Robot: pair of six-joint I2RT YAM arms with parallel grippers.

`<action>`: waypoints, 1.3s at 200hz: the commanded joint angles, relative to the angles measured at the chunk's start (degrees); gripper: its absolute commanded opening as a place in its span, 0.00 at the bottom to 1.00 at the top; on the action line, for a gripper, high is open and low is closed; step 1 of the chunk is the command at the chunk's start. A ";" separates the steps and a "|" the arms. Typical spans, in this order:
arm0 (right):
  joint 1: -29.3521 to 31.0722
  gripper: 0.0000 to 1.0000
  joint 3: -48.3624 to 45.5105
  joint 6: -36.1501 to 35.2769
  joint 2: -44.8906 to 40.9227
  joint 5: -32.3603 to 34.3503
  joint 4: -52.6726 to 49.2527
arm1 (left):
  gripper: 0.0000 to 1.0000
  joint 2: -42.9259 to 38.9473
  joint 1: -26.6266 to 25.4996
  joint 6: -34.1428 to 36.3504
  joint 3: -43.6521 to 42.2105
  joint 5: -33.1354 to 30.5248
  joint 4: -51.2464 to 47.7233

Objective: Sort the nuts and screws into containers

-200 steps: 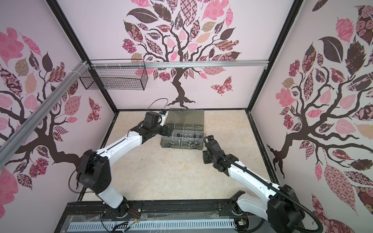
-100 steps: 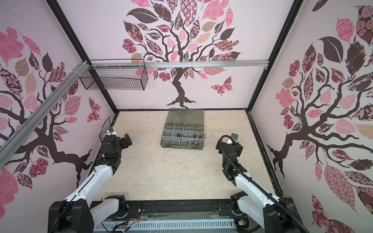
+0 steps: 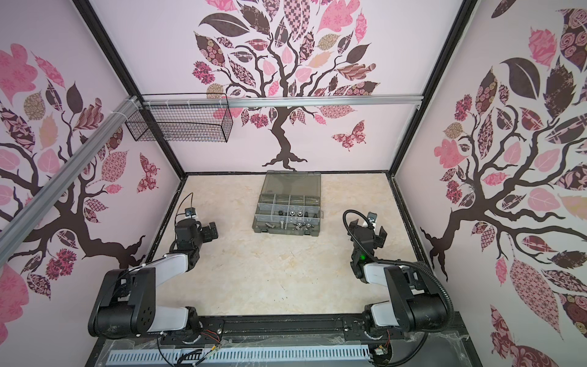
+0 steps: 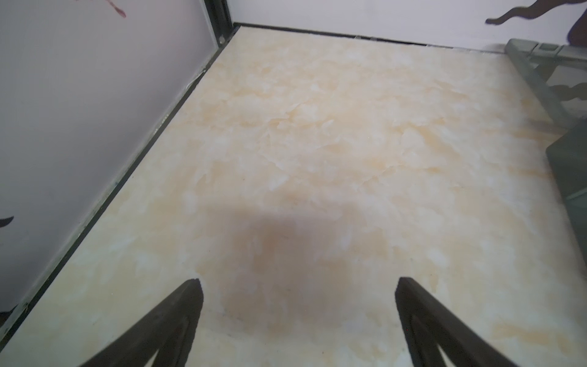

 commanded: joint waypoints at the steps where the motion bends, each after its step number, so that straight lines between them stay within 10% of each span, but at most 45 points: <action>1: -2.70 0.99 -1.33 1.91 5.37 -6.70 14.43 | 0.98 -0.38 0.38 -0.76 -3.46 4.09 12.52; 54: -2.77 0.99 2.84 0.57 6.43 -12.89 6.25 | 0.98 11.45 0.40 2.12 -5.48 7.86 30.22; 260: -2.78 0.99 3.28 0.27 6.77 -13.27 5.81 | 0.98 9.81 0.29 2.71 -3.74 7.56 23.17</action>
